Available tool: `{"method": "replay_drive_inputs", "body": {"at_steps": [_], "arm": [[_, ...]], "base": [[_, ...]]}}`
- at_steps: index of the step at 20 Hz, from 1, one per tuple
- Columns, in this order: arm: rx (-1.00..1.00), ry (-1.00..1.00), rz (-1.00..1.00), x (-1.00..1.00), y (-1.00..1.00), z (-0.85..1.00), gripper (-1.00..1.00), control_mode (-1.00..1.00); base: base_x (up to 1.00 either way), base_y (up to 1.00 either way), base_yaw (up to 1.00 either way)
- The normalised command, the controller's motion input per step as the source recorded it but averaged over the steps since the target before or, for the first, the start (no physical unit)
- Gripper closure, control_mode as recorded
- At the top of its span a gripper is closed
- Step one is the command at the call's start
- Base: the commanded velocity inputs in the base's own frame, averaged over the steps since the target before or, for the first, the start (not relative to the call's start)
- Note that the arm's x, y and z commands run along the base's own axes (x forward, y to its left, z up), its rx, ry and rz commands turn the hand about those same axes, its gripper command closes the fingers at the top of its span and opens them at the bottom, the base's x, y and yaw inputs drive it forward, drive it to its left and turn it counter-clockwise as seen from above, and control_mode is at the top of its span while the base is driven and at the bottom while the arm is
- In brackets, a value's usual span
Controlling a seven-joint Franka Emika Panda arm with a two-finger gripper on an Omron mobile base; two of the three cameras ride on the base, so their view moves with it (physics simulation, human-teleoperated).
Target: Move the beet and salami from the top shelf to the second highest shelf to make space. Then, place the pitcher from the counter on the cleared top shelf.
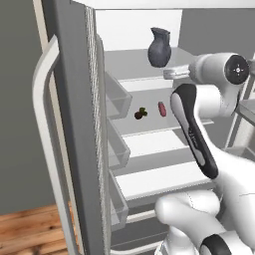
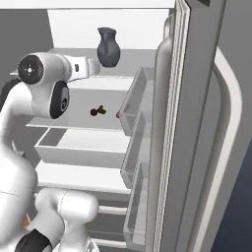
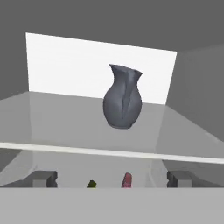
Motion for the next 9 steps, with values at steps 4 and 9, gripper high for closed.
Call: {"method": "replay_drive_inputs", "body": {"at_steps": [4,9], "arm": [[-0.06,0.15,0.0,-1.0,0.14,-0.31,-1.0,-1.0],[-0.13,0.18,-0.01,-0.9,0.3,-0.31,-1.0,-1.0]], "base": [[0.0,0.0,0.0],[0.0,0.0,0.0]]}}
